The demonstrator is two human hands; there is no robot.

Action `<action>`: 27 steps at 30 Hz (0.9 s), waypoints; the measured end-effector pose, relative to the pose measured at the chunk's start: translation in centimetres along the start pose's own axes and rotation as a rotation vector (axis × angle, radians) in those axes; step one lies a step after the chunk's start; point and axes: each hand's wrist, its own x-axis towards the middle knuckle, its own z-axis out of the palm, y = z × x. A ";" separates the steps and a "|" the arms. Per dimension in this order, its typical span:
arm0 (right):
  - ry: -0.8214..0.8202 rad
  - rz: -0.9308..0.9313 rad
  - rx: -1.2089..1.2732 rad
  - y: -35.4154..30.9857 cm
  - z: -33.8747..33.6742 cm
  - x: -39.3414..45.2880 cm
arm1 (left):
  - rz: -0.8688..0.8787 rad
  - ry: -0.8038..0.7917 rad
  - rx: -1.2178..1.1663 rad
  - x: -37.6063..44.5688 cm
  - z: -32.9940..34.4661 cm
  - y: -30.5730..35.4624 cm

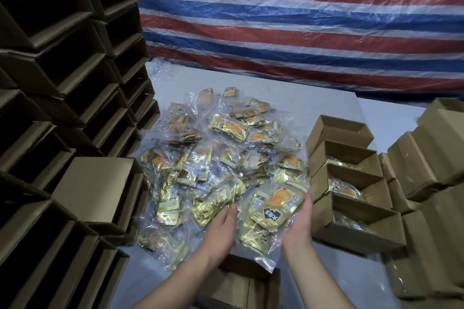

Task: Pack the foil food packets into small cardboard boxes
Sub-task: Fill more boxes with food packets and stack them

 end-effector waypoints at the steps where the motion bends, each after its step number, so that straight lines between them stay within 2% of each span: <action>1: -0.005 0.009 0.015 -0.2 0.7 -0.3 | -0.062 -0.020 -0.111 -0.1 0.6 0.8; 3: -0.015 0.014 0.035 -0.5 1.6 -1.3 | -0.155 -0.089 -0.367 -0.2 1.6 1.5; 6: -0.182 0.001 0.120 -0.6 2.1 -2.6 | -0.201 -0.121 -0.619 -0.1 2.1 2.7; 9: -0.313 0.053 0.139 -1.1 2.1 -3.9 | -0.176 -0.041 -0.557 0.4 1.9 3.5; 12: -0.440 0.065 0.104 -1.6 2.1 -4.6 | -0.209 -0.094 -0.571 0.9 1.6 4.4; 15: -0.483 0.068 0.115 -1.3 2.5 -4.7 | -0.231 -0.120 -0.566 1.2 1.8 5.4; 19: -0.495 0.078 0.160 -0.7 3.6 -5.1 | -0.159 -0.060 -0.460 1.9 2.5 5.9; 21: -0.497 0.090 0.156 -0.6 3.9 -5.2 | -0.124 0.000 -0.448 2.2 2.9 6.0; 25: -0.491 0.099 0.170 -0.6 4.1 -5.3 | -0.069 0.248 -0.385 2.8 3.0 5.9; 27: -0.446 0.048 0.194 -0.7 3.8 -5.1 | -0.015 0.283 -0.402 3.0 2.7 5.6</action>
